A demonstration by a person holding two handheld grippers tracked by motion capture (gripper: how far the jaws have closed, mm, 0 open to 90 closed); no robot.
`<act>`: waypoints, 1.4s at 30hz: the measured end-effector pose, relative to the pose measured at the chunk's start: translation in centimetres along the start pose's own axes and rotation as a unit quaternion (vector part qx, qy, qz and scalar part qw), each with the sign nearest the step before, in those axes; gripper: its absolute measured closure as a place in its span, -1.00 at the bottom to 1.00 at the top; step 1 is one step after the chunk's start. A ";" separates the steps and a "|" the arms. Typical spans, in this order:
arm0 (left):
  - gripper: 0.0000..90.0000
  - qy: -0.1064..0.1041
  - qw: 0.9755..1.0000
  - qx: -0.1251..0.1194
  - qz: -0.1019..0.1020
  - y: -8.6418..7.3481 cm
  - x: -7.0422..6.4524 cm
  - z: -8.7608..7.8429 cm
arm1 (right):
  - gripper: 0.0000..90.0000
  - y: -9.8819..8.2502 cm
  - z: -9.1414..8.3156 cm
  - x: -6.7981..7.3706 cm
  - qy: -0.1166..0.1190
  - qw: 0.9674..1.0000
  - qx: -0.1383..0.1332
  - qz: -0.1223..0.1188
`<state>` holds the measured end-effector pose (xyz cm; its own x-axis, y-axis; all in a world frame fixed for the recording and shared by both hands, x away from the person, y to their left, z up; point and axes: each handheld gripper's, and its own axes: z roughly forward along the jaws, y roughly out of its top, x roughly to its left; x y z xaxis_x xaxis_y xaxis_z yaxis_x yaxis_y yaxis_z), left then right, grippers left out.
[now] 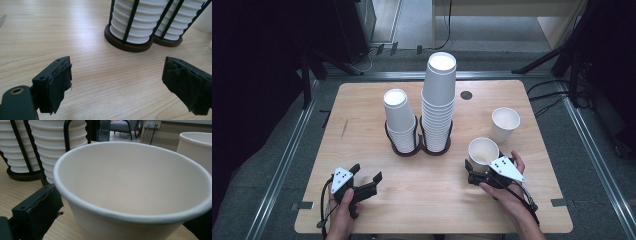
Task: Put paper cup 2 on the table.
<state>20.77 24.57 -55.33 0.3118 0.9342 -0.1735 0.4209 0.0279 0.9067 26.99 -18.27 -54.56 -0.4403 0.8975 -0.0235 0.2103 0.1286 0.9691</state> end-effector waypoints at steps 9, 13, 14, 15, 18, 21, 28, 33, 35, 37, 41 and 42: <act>-0.79 -0.005 1.000 -0.002 -0.005 -0.1 0.1 0.0 | -1.00 0.1 -0.5 -0.2 0.004 1.000 0.001 0.003; -0.79 -0.006 1.000 -0.003 -0.008 -0.1 0.2 0.0 | -1.00 0.2 -0.7 -0.2 0.005 1.000 0.003 0.001; -0.79 -0.007 1.000 -0.003 -0.008 -0.1 0.2 0.0 | -1.00 0.2 -0.8 -0.2 0.005 1.000 0.002 -0.001; -0.79 -0.007 1.000 -0.003 -0.008 -0.1 0.2 0.0 | -1.00 0.2 -0.9 -0.2 0.006 1.000 0.002 -0.002; -0.79 -0.007 1.000 -0.003 -0.007 -0.1 0.1 0.0 | -1.00 0.2 -1.3 -0.2 0.007 1.000 0.001 -0.005; -0.79 -0.006 1.000 -0.002 -0.006 -0.1 0.1 0.1 | -1.00 0.3 -1.7 -0.3 0.006 1.000 -0.001 -0.006; -0.79 -0.005 1.000 -0.001 -0.004 -0.1 0.0 0.1 | -1.00 0.0 -3.1 -1.1 0.000 1.000 -0.001 -0.009; -0.79 -0.004 1.000 -0.001 -0.004 -0.1 0.0 0.1 | -1.00 -0.2 -4.1 -1.9 -0.006 1.000 -0.003 -0.009; -0.79 -0.005 1.000 0.000 -0.004 -0.1 0.0 0.1 | -1.00 -0.3 -4.5 -2.4 -0.013 1.000 -0.004 -0.008; -0.79 -0.005 1.000 0.000 -0.003 -0.1 0.0 0.1 | -1.00 -0.4 -4.8 -2.7 -0.016 1.000 -0.003 -0.005; -0.79 -0.005 1.000 0.000 -0.002 -0.1 0.0 0.1 | -1.00 -0.5 -5.4 -3.7 -0.028 1.000 -0.006 0.000; -0.79 -0.005 1.000 0.000 -0.003 -0.1 0.0 0.1 | -1.00 -0.5 -5.6 -4.0 -0.032 0.999 -0.007 0.002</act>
<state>20.81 24.49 -55.49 0.3177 0.9306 -0.1817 0.4223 0.0327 0.9059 23.73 -24.29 -53.58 -0.3836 0.9228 -0.0353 0.1999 0.1203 0.9724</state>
